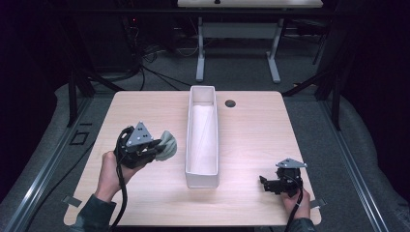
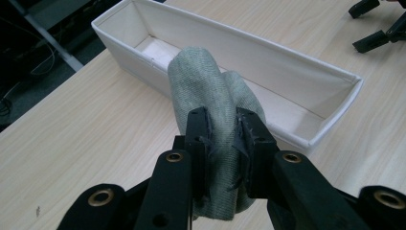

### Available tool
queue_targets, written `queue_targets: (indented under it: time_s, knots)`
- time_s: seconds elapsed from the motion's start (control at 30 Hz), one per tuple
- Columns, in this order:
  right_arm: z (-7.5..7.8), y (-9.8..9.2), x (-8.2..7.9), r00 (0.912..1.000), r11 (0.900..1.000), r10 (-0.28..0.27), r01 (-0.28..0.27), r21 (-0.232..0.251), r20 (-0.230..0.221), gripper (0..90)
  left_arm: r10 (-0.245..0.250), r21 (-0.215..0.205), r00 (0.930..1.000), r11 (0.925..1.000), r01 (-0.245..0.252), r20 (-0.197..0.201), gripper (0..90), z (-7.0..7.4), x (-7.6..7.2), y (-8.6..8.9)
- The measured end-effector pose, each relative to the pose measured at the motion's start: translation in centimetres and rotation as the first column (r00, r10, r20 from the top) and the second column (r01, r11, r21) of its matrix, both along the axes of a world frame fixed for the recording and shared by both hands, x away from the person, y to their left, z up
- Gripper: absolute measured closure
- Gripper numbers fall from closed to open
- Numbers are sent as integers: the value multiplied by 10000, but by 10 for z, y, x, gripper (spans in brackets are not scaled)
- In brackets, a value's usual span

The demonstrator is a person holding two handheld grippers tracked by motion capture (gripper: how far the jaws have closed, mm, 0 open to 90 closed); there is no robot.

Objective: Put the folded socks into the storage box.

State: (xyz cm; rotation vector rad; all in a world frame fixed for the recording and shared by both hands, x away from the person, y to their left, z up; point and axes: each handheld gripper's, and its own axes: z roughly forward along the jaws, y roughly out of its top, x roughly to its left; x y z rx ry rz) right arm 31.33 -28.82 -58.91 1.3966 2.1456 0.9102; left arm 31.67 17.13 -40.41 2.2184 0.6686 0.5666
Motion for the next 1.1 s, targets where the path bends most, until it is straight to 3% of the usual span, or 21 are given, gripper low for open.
queue_targets:
  time_s: [1.1]
  knots:
    - [0,0,0,10000,10000,4,-4,-2,0,45,-820,-152,9966,9965,820,37,764,1,3,-35]
